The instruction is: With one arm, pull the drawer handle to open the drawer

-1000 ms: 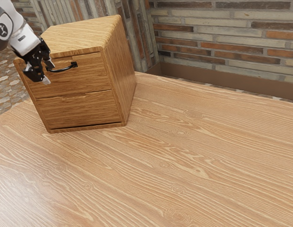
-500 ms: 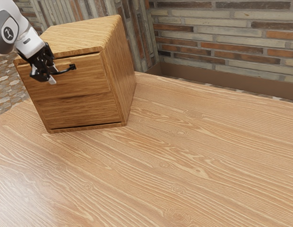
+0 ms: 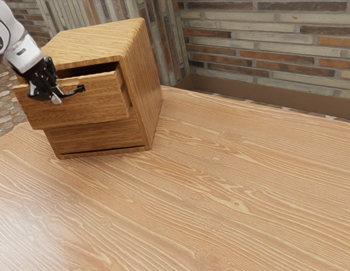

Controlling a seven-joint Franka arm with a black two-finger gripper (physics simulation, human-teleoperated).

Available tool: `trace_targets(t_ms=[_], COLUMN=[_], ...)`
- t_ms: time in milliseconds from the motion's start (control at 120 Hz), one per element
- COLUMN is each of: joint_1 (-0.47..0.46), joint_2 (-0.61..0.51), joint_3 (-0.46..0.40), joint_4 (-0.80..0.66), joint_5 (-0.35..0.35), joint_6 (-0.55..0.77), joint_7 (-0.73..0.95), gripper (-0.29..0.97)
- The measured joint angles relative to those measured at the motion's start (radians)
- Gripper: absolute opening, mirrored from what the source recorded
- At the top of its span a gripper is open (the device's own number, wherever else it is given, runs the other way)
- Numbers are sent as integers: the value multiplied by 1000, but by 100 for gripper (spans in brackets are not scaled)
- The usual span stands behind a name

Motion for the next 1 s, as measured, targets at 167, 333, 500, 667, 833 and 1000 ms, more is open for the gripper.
trace_targets(t_ms=[167,333,500,667,833,1000], joint_1=[-6,-5,-7,-12,-15,-13], joint_2=[-46,-82,-133,-165,-214,-282], joint_3=[-11,-16,-17,-12,-8,-8], joint_4=[-60,-110,-162,-202,-256,-326], joint_5=[0,0,0,1,4,7], joint_6=[0,1,2,2,1,-3], joint_7=[0,-1,-1,-2,-3,-5], gripper=[5,5,5,5,4,2])
